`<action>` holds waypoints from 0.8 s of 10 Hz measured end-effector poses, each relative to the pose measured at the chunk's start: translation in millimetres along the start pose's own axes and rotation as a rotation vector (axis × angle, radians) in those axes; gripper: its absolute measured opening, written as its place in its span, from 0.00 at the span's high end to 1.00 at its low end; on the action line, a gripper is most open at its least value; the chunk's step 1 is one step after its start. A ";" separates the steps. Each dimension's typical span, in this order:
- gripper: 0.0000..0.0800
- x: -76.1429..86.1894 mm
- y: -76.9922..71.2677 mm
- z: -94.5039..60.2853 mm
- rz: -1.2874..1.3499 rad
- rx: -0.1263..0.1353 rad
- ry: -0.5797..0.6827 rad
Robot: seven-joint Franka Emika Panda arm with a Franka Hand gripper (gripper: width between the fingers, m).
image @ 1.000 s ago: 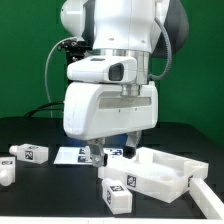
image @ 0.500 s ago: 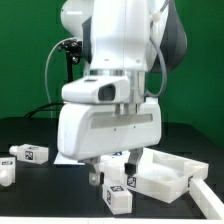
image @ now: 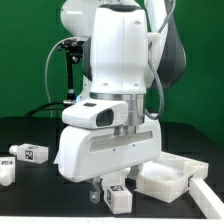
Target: Assemble square table
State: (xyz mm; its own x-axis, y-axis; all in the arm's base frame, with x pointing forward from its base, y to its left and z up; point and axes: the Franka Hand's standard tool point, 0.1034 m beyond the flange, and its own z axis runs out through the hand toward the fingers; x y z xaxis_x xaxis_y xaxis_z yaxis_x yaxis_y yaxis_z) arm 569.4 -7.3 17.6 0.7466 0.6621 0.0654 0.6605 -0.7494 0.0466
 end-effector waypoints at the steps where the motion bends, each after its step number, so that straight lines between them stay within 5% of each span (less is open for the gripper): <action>1: 0.19 -0.1 0.4 -0.1 0.001 -0.001 0.001; 2: 0.19 0.0 0.4 -0.1 0.000 -0.001 0.001; 3: 0.31 0.0 0.3 -0.1 0.000 -0.001 0.001; 4: 0.61 0.0 0.3 0.0 0.000 -0.001 0.001; 6: 0.65 -2.0 2.2 -1.8 0.019 -0.002 0.002; 8: 0.65 -40.3 16.4 -21.5 0.153 -0.035 0.001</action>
Offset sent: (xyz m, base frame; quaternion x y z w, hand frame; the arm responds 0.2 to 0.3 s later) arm 0.0000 0.0000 0.0000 0.0000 0.0000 0.0000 1.0000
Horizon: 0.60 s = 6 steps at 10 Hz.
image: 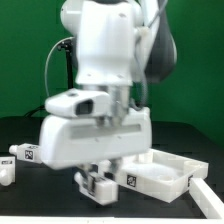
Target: Assemble square table
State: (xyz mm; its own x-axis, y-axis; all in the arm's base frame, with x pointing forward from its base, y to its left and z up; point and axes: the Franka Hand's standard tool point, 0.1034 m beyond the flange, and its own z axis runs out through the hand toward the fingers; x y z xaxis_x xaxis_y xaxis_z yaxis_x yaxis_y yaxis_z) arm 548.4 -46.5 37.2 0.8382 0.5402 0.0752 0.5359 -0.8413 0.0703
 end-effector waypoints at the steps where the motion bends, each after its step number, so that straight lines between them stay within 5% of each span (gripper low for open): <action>1: 0.65 -22.5 8.9 -5.2 0.050 -0.019 0.011; 6: 0.65 -29.9 8.5 -4.1 0.049 -0.020 0.006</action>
Offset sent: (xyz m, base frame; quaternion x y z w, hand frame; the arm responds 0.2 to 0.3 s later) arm 0.0000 0.0000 0.0000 0.0000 0.0000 0.0000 1.0000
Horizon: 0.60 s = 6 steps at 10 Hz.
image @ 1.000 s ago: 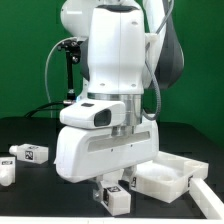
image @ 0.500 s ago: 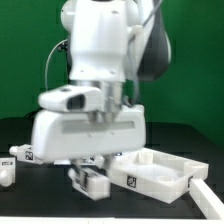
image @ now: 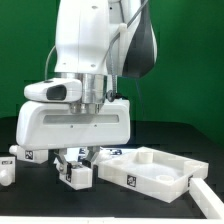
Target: Assemble square table
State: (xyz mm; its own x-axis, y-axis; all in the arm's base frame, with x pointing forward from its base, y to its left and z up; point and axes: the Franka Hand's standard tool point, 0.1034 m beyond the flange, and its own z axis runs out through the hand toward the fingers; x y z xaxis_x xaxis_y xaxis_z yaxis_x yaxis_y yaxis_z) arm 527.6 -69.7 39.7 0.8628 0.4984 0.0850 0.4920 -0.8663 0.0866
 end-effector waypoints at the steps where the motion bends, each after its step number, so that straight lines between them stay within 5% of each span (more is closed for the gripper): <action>1: 0.65 -11.7 9.4 -0.1 0.057 -0.028 0.029; 3: 0.65 -65.7 25.5 3.6 0.203 -0.069 0.040; 4: 0.65 -84.2 26.0 11.8 0.222 -0.070 0.026; 6: 0.65 -80.7 27.8 10.6 0.209 -0.063 0.027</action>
Offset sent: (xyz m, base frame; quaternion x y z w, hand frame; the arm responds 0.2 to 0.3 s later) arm -0.0643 -0.0555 -0.0312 -0.0414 0.0461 0.2134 0.9750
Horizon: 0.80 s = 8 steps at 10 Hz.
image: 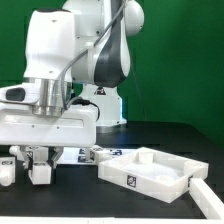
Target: Assemble square table
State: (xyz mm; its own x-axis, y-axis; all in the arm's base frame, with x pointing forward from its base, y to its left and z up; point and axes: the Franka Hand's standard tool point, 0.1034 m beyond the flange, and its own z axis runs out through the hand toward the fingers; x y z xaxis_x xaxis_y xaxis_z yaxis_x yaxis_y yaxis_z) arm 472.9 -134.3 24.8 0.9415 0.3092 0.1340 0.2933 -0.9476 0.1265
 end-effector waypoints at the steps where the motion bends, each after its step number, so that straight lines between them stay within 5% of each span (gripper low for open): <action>1: 0.65 -0.2 -0.4 0.3 -0.001 0.000 -0.001; 5: 0.65 -2.2 -18.1 4.7 0.132 0.050 -0.058; 8: 0.65 -2.9 -18.9 4.7 0.130 0.048 -0.055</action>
Offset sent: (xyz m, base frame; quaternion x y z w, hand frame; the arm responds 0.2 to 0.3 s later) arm -0.0125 0.0141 -0.0056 0.0193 -0.0517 0.1139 0.9920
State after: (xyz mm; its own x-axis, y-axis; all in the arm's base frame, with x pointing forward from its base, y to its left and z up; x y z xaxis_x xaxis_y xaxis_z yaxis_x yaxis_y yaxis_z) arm 465.4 -117.7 17.3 0.9795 0.1797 0.0916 0.1742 -0.9826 0.0643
